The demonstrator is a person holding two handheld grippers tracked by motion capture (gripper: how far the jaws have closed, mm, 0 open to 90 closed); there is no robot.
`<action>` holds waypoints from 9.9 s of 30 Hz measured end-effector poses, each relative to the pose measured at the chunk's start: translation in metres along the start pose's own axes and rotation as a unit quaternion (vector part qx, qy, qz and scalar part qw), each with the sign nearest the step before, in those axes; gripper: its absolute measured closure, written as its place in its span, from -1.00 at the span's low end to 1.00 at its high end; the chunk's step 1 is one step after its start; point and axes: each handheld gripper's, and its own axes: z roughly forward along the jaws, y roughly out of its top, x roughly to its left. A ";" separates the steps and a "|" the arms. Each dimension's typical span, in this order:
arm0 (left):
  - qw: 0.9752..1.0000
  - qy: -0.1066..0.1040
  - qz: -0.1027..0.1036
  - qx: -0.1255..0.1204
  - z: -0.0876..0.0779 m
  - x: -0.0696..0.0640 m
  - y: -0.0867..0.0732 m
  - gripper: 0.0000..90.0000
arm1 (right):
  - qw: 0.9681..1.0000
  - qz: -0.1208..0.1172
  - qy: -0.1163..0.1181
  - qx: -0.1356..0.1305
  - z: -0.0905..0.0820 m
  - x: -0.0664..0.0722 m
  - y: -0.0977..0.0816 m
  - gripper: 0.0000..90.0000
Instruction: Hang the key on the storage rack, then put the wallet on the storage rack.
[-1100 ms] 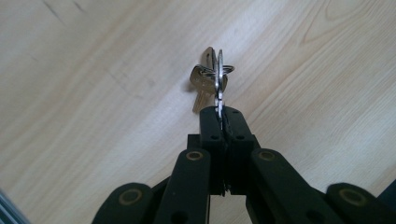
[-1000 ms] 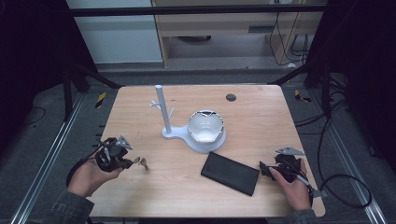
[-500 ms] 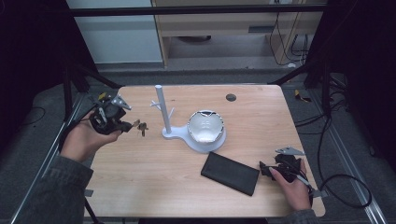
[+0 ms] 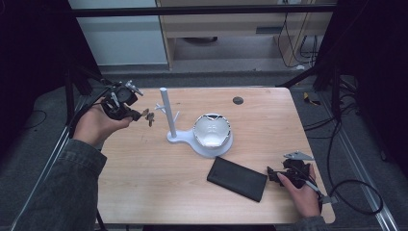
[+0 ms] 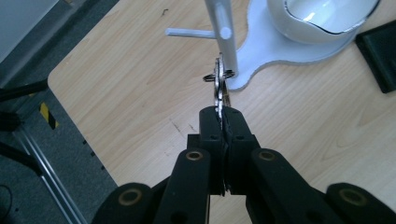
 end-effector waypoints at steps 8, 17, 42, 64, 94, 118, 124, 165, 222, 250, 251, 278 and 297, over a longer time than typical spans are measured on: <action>1.000 -0.005 -0.005 -0.004 0.003 0.003 0.006 0.96 | 1.000 -0.001 -0.001 0.001 0.000 0.000 0.000 -0.99; 1.000 -0.002 0.009 -0.005 0.001 -0.004 0.015 0.95 | 1.000 -0.001 -0.001 0.001 0.000 0.000 0.000 -0.99; 1.000 0.012 0.011 0.007 0.015 -0.001 0.030 0.95 | 1.000 -0.004 0.001 0.001 0.000 0.001 0.000 -0.99; 0.990 0.032 0.016 -0.136 0.036 -0.065 -0.045 -0.44 | 1.000 -0.007 0.010 -0.006 -0.004 0.000 0.001 -0.88; 0.984 -0.107 0.055 -0.129 0.135 -0.161 -0.042 -0.78 | 0.999 -0.030 -0.001 -0.028 -0.014 0.006 0.002 -0.82; 0.976 -0.155 0.076 -0.129 0.177 -0.210 -0.050 0.48 | 0.994 -0.073 0.042 -0.072 -0.036 0.022 0.007 -0.12; 0.977 -0.155 0.075 -0.126 0.177 -0.209 -0.049 0.87 | 0.993 -0.085 0.046 -0.074 -0.036 0.024 0.008 0.07; 0.977 -0.150 0.054 -0.139 0.174 -0.204 -0.044 0.98 | 0.982 -0.125 0.110 -0.088 -0.048 0.055 0.015 -0.11; 0.967 -0.187 0.036 -0.172 0.166 -0.195 -0.007 0.78 | 0.940 -0.327 0.090 0.041 -0.018 0.141 0.047 0.29; 0.964 -0.178 0.032 -0.192 0.137 -0.186 -0.011 -0.68 | 0.940 -0.290 0.117 -0.135 -0.066 0.092 0.046 0.86; 0.965 -0.177 0.034 -0.192 0.136 -0.186 -0.010 -0.69 | 0.940 -0.286 0.120 -0.141 -0.067 0.091 0.046 0.86; 0.962 -0.209 0.036 -0.172 0.152 -0.190 0.008 -0.65 | 0.930 -0.264 0.161 -0.198 -0.071 0.090 0.047 0.86; 0.957 -0.238 0.068 -0.150 0.094 -0.184 0.047 0.78 | 0.927 -0.254 0.207 -0.183 -0.070 0.086 0.036 0.26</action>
